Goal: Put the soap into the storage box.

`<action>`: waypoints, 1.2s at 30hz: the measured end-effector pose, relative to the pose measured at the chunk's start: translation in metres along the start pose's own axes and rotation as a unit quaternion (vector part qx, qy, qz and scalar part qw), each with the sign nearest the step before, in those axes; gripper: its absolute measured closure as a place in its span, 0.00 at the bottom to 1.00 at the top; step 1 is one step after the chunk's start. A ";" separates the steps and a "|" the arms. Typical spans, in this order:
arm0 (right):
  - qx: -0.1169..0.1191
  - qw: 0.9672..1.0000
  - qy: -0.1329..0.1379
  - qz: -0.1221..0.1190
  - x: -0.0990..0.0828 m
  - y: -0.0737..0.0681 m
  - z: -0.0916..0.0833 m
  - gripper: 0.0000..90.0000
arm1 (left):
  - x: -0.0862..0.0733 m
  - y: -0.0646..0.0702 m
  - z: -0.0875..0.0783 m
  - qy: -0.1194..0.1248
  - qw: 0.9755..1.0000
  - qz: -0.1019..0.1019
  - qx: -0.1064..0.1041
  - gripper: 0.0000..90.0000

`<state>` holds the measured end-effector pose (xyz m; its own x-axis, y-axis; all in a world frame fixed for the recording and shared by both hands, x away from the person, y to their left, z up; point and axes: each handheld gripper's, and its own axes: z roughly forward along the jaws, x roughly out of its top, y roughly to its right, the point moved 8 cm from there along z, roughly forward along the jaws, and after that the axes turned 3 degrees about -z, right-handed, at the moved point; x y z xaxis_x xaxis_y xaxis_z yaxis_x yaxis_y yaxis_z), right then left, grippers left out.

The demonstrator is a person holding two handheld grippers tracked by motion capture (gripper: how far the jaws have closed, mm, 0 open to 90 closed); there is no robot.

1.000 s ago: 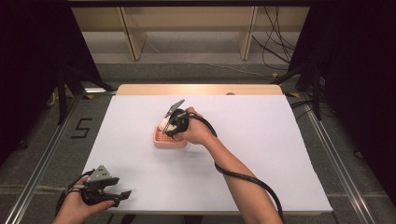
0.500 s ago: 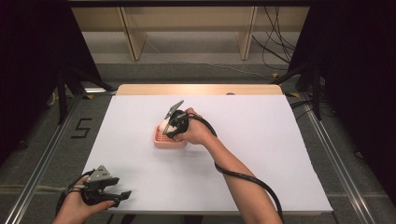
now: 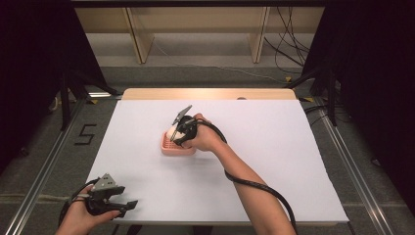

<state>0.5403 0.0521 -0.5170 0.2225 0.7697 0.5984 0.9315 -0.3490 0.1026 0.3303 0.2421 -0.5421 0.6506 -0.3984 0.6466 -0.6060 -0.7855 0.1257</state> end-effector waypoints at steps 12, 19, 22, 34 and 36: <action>0.003 0.999 0.032 0.034 0.004 0.001 -0.008 0.41 | 0.000 0.001 0.000 -0.001 1.000 0.000 -0.003 0.30; 0.001 0.999 0.041 0.034 -0.002 -0.005 -0.022 0.39 | 0.000 0.001 0.000 -0.002 1.000 0.008 -0.004 0.30; -0.006 0.998 0.046 0.040 -0.008 -0.007 -0.031 0.38 | 0.000 0.001 0.000 -0.002 1.000 0.001 -0.005 0.30; -0.008 0.995 0.047 0.086 -0.051 -0.027 -0.069 0.47 | -0.001 -0.001 0.000 -0.007 1.000 0.006 0.002 0.30; -0.012 0.995 0.051 0.086 -0.058 -0.030 -0.074 0.48 | -0.001 -0.001 0.000 -0.007 1.000 0.007 0.004 0.30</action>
<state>0.4778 -0.0215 -0.4958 0.3467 0.6397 0.6860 0.8749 -0.4842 0.0094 0.3306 0.2437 -0.5427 0.6492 -0.4154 0.6371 -0.6105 -0.7842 0.1108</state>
